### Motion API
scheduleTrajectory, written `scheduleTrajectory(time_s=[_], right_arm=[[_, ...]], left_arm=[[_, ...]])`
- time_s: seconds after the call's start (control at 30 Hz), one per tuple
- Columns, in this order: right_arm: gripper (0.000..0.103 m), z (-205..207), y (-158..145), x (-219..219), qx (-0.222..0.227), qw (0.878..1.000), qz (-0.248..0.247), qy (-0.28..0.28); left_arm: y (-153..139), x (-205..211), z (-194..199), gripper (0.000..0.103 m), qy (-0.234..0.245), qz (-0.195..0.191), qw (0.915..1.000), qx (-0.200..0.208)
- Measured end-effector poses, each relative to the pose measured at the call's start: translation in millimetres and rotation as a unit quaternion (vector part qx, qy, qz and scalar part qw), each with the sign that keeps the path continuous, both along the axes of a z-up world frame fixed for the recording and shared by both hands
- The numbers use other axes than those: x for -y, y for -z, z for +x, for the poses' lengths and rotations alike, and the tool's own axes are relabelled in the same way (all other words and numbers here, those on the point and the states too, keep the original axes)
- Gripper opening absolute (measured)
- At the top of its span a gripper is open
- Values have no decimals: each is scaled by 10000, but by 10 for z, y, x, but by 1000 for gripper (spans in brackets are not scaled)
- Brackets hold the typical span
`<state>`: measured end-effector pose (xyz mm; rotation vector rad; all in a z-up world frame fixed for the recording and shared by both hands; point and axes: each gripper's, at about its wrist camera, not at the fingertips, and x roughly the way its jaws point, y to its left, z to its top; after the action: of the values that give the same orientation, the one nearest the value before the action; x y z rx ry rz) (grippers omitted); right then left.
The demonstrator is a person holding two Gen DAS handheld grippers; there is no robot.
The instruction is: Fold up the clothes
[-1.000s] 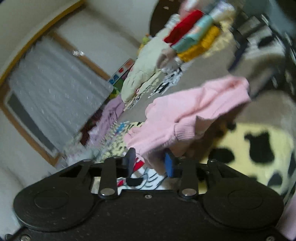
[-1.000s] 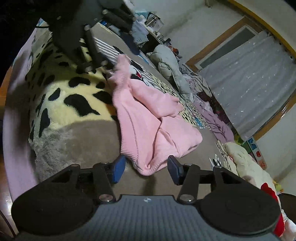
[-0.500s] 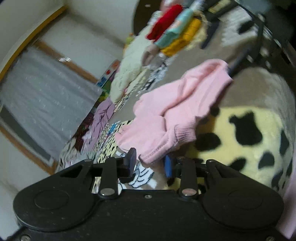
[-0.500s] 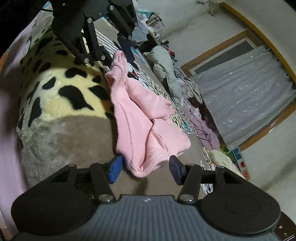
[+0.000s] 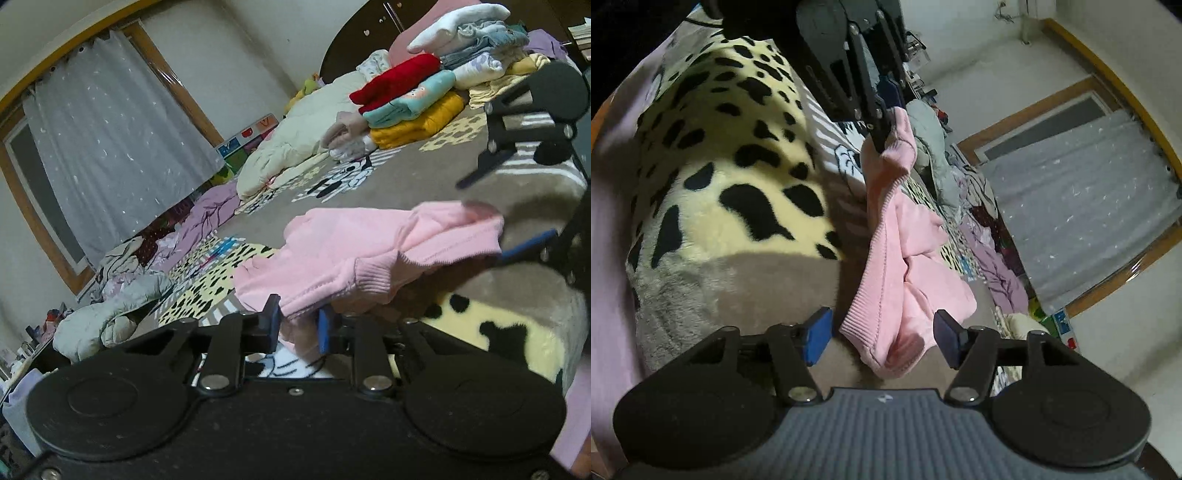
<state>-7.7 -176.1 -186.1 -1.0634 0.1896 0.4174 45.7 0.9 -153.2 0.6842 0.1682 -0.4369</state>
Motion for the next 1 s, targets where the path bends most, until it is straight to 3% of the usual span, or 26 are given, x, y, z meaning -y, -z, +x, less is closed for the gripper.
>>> scheduleTrajectory(time_s=[0.13, 0.27, 0.33, 0.43, 0.63, 0.73, 0.87, 1.0], right_arm=[[59, -5, -12, 84, 52, 9998, -1, 192], [58, 59, -27, 156, 105, 9997, 58, 197], [34, 111, -58, 197, 129, 9994, 146, 286], [29, 88, -73, 248, 77, 9996, 211, 173], [15, 92, -145, 278, -289, 9987, 403, -102], [14, 90, -247, 331, -585, 9964, 598, -123], [13, 31, -463, 407, -758, 9936, 816, -199], [13, -26, -746, 469, -911, 9901, 1027, -276]], left_arm=[[15, -15, 0, 19, 2, 44, 10000, -58], [108, 8, -59, 19, 125, 442, 9989, 40], [155, 19, -89, 19, 187, 642, 9977, 89], [225, 36, -134, 19, 280, 942, 9950, 163], [208, 8, -171, 14, 394, 986, 9943, 45], [159, -23, -240, 13, 492, 1057, 9932, -1], [-42, -147, -274, 13, 548, 678, 9957, -305], [-248, -273, -229, 13, 567, 21, 9963, -643]])
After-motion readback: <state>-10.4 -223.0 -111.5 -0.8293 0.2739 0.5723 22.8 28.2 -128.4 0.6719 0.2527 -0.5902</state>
